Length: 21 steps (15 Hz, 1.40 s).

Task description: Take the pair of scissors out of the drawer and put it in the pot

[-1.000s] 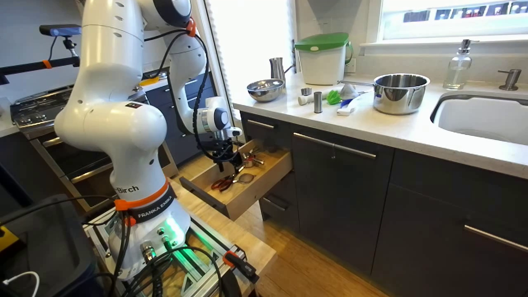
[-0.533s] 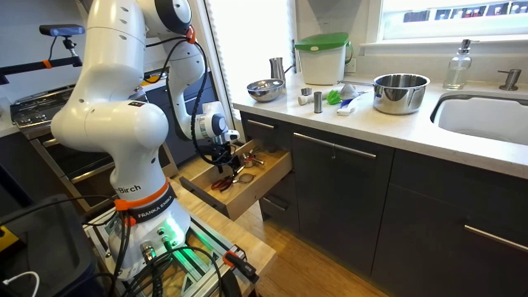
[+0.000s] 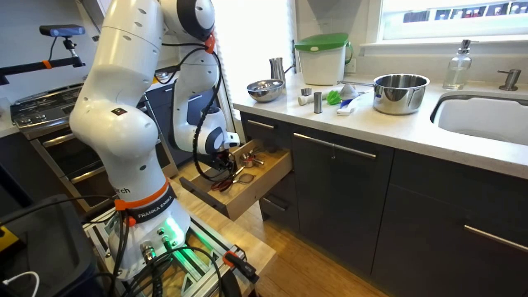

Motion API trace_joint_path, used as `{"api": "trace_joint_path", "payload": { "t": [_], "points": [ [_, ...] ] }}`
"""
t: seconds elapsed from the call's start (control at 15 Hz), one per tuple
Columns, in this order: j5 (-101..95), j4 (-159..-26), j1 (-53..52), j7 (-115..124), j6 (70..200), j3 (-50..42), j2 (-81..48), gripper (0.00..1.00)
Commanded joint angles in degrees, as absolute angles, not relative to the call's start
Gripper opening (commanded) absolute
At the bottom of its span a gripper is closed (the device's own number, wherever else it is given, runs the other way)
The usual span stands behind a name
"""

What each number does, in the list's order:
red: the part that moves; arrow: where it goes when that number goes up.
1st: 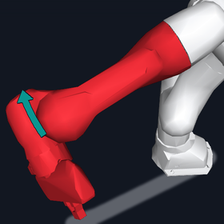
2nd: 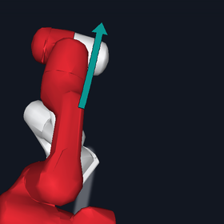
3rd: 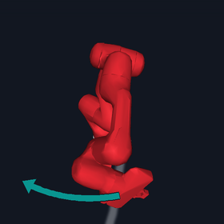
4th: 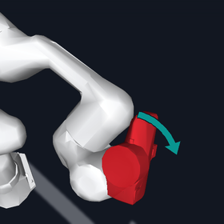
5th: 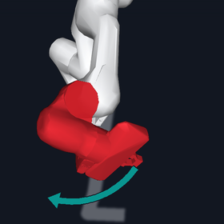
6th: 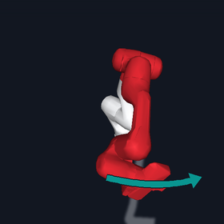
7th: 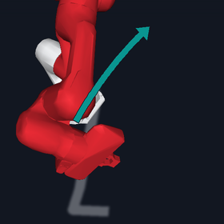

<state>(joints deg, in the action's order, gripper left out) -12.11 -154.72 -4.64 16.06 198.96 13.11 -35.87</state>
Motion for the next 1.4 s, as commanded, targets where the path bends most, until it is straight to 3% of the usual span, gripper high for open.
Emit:
{"api": "trace_joint_path", "payload": {
  "t": [0.0,0.67,0.87,0.93,1.0,1.07,1.33],
  "points": [
    [-14.0,-156.9,6.8,12.1,200.6,19.1,-38.1,0.99],
    [-10.9,-151.1,16.9,7.1,185.5,23.9,-40.7,0.85],
    [-8.9,-147.1,16.8,4.5,179.7,24.1,-42.4,0.68],
    [-7.7,-145.4,15.8,3.8,177.4,23.7,-42.9,0.64],
    [-6.7,-144.3,15.5,2.7,175.7,23.6,-43.3,0.66],
    [-5.8,-142.9,14.9,1.6,173.9,23.5,-43.8,0.6],
    [-2.4,-138.6,12.3,-1.7,168.2,22.6,-45.4,0.6]
  ]
}}
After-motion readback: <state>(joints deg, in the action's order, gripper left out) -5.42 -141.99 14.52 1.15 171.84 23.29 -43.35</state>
